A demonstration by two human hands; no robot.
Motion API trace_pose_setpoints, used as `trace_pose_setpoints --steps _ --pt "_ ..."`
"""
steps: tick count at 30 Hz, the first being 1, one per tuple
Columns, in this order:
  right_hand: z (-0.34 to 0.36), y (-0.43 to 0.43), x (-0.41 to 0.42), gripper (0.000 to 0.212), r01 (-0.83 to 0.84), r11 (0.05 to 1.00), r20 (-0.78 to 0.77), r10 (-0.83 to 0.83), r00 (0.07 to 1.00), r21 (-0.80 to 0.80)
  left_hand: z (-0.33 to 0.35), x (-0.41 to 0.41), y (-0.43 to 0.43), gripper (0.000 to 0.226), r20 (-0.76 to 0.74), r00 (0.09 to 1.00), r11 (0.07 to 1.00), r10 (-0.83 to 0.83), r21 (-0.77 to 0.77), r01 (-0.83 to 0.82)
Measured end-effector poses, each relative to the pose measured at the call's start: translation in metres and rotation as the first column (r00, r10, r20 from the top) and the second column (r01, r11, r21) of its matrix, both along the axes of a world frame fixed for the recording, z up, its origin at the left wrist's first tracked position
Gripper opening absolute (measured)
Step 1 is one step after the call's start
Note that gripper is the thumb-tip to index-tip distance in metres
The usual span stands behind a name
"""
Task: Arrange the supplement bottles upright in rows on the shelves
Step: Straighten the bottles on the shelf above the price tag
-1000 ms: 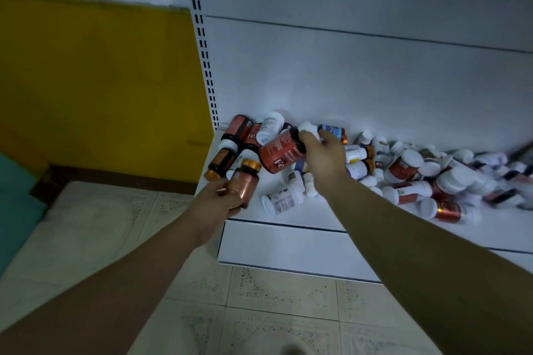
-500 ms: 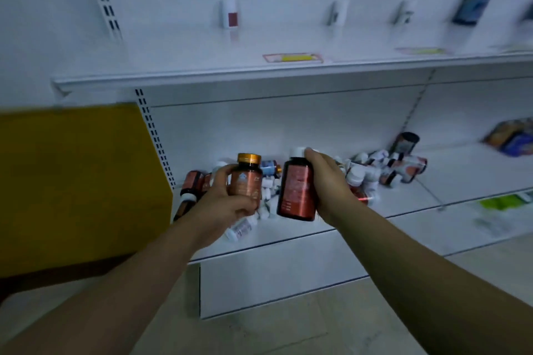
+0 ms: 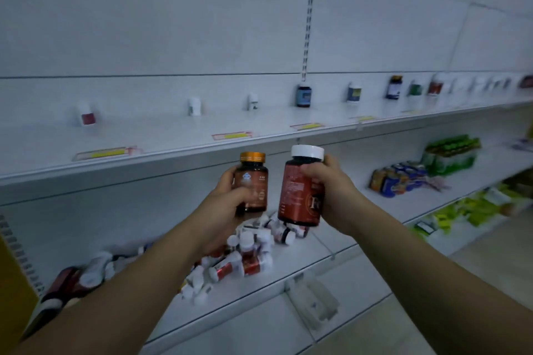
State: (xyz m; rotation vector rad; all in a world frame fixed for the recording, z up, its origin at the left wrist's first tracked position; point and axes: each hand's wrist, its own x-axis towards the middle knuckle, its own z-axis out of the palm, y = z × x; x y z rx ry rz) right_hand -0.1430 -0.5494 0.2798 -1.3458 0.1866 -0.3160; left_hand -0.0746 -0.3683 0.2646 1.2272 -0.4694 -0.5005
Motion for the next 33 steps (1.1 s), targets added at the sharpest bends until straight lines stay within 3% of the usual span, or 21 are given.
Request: trace_pose_setpoints --steps 4,12,20,24,27,30,33 --pt "0.024 -0.085 -0.034 0.069 0.117 0.986 0.051 -0.112 0.992 -0.118 0.021 -0.019 -0.098 0.055 0.044 0.997 0.997 -0.061 -0.054 0.063" --pt "0.031 -0.223 -0.073 0.039 0.386 0.897 0.094 -0.374 0.923 -0.215 0.033 -0.019 -0.257 0.059 0.118 0.967 0.974 -0.226 0.007 0.227" --pt "0.027 -0.350 -0.045 0.023 0.539 0.827 0.066 -0.536 0.842 -0.158 0.033 0.019 -0.409 0.055 0.173 0.902 0.916 -0.396 0.008 0.401" --pt "0.032 -0.421 -0.032 0.038 0.574 0.819 -0.012 -0.574 0.819 -0.024 0.030 0.042 -0.482 0.058 0.167 0.861 0.877 -0.480 0.066 0.476" --pt "0.027 -0.469 -0.034 0.035 0.575 0.816 -0.010 -0.575 0.818 0.062 0.029 0.046 -0.535 0.055 0.147 0.833 0.846 -0.533 0.088 0.526" --pt "0.019 -0.518 -0.042 0.027 0.605 0.796 0.011 -0.605 0.796 0.006 0.026 0.041 -0.590 0.055 0.151 0.806 0.820 -0.572 0.117 0.560" --pt "0.012 -0.573 -0.052 0.033 0.627 0.775 0.043 -0.626 0.779 -0.076 0.022 0.033 -0.649 0.056 0.163 0.796 0.813 -0.583 0.116 0.571"
